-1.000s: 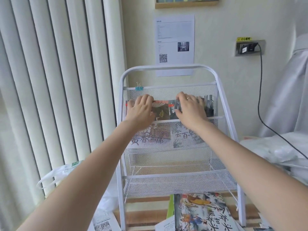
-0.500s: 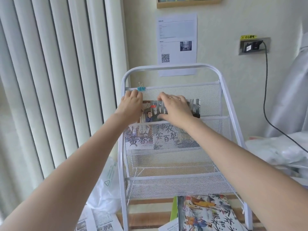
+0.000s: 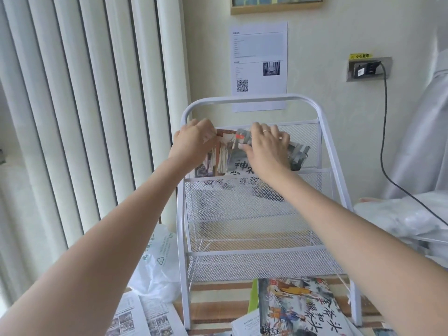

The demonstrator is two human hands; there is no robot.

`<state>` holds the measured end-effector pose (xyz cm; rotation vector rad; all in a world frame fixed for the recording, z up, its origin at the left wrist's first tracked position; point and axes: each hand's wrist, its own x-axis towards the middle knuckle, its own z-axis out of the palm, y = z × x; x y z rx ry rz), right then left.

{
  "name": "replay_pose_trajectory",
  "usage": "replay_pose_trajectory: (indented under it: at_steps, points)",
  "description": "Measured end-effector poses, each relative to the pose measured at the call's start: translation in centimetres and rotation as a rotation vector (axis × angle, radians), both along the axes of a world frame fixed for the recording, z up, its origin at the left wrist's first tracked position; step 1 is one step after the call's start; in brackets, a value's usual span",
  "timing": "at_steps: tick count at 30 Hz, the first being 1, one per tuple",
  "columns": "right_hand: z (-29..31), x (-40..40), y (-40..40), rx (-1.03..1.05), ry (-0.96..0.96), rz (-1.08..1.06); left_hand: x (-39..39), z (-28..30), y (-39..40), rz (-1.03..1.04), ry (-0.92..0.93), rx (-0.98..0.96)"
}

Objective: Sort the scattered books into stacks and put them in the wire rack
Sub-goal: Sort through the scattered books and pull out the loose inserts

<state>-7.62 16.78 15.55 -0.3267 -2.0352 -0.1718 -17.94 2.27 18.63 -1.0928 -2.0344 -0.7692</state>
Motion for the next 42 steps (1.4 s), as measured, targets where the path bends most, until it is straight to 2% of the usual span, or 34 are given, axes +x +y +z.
replay_pose_trajectory:
  at_steps: [4, 6, 7, 9, 11, 14, 17, 20, 23, 26, 31, 37, 40, 42]
  points:
    - [2.4, 2.8, -0.8, 0.076, 0.113, 0.066, 2.6, 1.2, -1.0, -0.238, -0.229, 0.268]
    - [3.6, 4.5, -1.6, 0.104, 0.141, 0.083, 4.6, 1.8, -1.9, -0.417, -0.449, 0.443]
    - [4.2, 5.4, -2.0, 0.112, 0.141, 0.103, 5.5, 2.1, -2.5, -0.5, -0.56, 0.474]
    - [5.0, 7.1, -3.0, 0.102, 0.133, 0.147, 7.2, 2.3, -3.8, -0.634, -0.707, 0.416]
    - [5.5, 8.8, -3.9, 0.064, 0.128, 0.182, 8.7, 1.7, -5.2, -0.69, -0.74, 0.363]
    - [5.5, 11.5, -5.3, 0.008, 0.056, 0.222, 10.7, -0.3, -7.1, -0.669, -0.738, 0.368]
    - [4.7, 13.7, -7.1, -0.046, -0.056, 0.305, 13.6, -2.7, -8.5, -0.697, -0.737, 0.207]
    - [2.8, 15.9, -9.0, -0.115, -0.156, 0.333, 16.4, -5.6, -9.3, -0.717, -0.81, 0.177]
    - [-0.8, 17.8, -10.0, -0.01, -0.265, 0.182, 18.6, -9.7, -9.7, -0.726, -0.919, 0.227]
    - [-5.0, 18.9, -10.7, 0.103, -0.317, 0.132, 20.0, -14.0, -9.7, -0.694, -1.025, 0.282]
    - [-10.7, 19.6, -10.9, 0.283, -0.323, 0.045, 20.7, -18.1, -10.3, -0.608, -1.111, 0.142]
    - [-16.3, 17.7, -11.8, 0.205, -0.252, 0.18, 21.2, -20.7, -10.9, -0.578, -1.082, 0.022]
    - [-17.4, 17.2, -12.5, 0.134, -0.201, 0.213, 21.7, -22.0, -11.0, -0.584, -1.106, 0.094]
    - [-17.5, 17.2, -12.4, 0.087, -0.116, 0.228, 21.6, -22.9, -11.3, -0.559, -1.185, 0.234]
